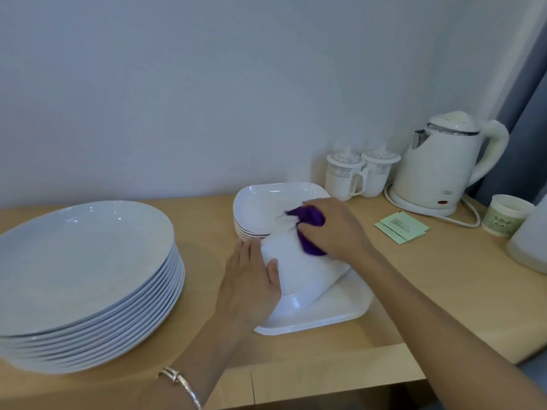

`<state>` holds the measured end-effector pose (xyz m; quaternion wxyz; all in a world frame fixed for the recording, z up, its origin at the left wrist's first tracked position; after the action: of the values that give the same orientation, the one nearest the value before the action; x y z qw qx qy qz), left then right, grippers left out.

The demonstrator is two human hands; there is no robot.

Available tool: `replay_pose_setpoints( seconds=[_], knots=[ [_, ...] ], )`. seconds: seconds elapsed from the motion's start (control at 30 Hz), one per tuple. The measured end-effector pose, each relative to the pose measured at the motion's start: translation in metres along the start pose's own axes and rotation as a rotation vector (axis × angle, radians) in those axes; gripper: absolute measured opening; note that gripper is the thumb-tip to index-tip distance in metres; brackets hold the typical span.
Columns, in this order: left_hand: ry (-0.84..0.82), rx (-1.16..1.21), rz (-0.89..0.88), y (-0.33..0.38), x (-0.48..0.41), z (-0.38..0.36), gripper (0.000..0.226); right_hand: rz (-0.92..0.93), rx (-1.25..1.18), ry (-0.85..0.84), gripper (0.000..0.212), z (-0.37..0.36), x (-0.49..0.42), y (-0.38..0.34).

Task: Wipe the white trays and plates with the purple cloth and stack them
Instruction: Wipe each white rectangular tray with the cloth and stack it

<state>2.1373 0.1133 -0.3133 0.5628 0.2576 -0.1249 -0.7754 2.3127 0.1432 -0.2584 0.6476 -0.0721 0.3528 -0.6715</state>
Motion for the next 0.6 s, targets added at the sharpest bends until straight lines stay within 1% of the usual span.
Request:
replay_pose_setpoints(
  seconds=[0.03,0.07,0.1,0.17,0.2,0.23,0.27,0.3,0.37,0.4,0.43,0.47,0.5,0.57,0.6],
  knots=[
    [-0.003,-0.007,-0.003,0.001,0.0,0.0,0.049,-0.105,-0.004,0.036,0.038,0.005,-0.008,0.012],
    [-0.006,-0.01,-0.001,0.001,0.0,-0.001,0.05,-0.13,0.014,0.044,0.038,0.004,-0.008,0.013],
    [-0.005,-0.008,0.004,0.001,0.0,-0.001,0.05,-0.05,0.05,0.023,0.037,-0.004,-0.006,0.0],
    [0.014,-0.006,-0.007,0.002,0.0,0.0,0.051,0.213,0.022,-0.146,0.025,-0.033,0.009,-0.045],
    [0.027,-0.011,-0.015,0.002,0.0,0.001,0.05,0.279,0.006,-0.247,0.018,-0.042,0.016,-0.059],
    [0.029,-0.016,-0.01,0.003,0.001,0.002,0.049,0.293,0.0,-0.293,0.016,-0.041,0.013,-0.062],
    [0.024,-0.022,0.01,0.003,0.002,0.004,0.048,0.257,0.017,-0.27,0.016,-0.032,0.004,-0.055],
    [0.013,-0.03,0.034,0.003,0.003,0.004,0.048,0.17,0.032,-0.218,0.02,-0.02,-0.007,-0.039],
    [0.002,-0.033,0.054,0.005,0.004,0.006,0.049,-0.096,-0.025,-0.108,0.019,0.008,-0.021,0.005],
    [-0.001,-0.036,0.05,0.006,0.004,0.005,0.051,-0.192,-0.08,-0.058,0.018,0.016,-0.019,0.022],
    [0.004,-0.04,0.043,0.006,0.004,0.005,0.053,-0.207,-0.088,-0.023,0.019,0.019,-0.014,0.027],
    [0.01,-0.05,0.036,0.006,0.004,0.005,0.054,-0.142,-0.055,-0.012,0.023,0.017,-0.007,0.02],
    [0.014,-0.055,0.033,0.005,0.003,0.005,0.053,-0.029,-0.037,-0.021,0.028,0.011,0.003,0.005],
    [0.017,-0.044,0.04,0.003,0.003,0.004,0.047,0.164,-0.051,-0.126,0.037,-0.006,0.022,-0.023],
    [0.019,-0.034,0.047,0.003,0.004,0.005,0.046,0.216,-0.059,-0.187,0.038,-0.012,0.029,-0.03]
  ],
)
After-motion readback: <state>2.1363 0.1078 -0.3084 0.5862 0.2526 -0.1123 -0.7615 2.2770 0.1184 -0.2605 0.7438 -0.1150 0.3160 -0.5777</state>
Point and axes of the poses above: each hand's wrist, its own x-axis away from the middle knuckle, its own z-axis out of the back of the hand, y = z × x, the point moved 7 cm from there along -x, towards the middle knuckle, and after that the axes turned 2 degrees about y, right-handed, at the moved point
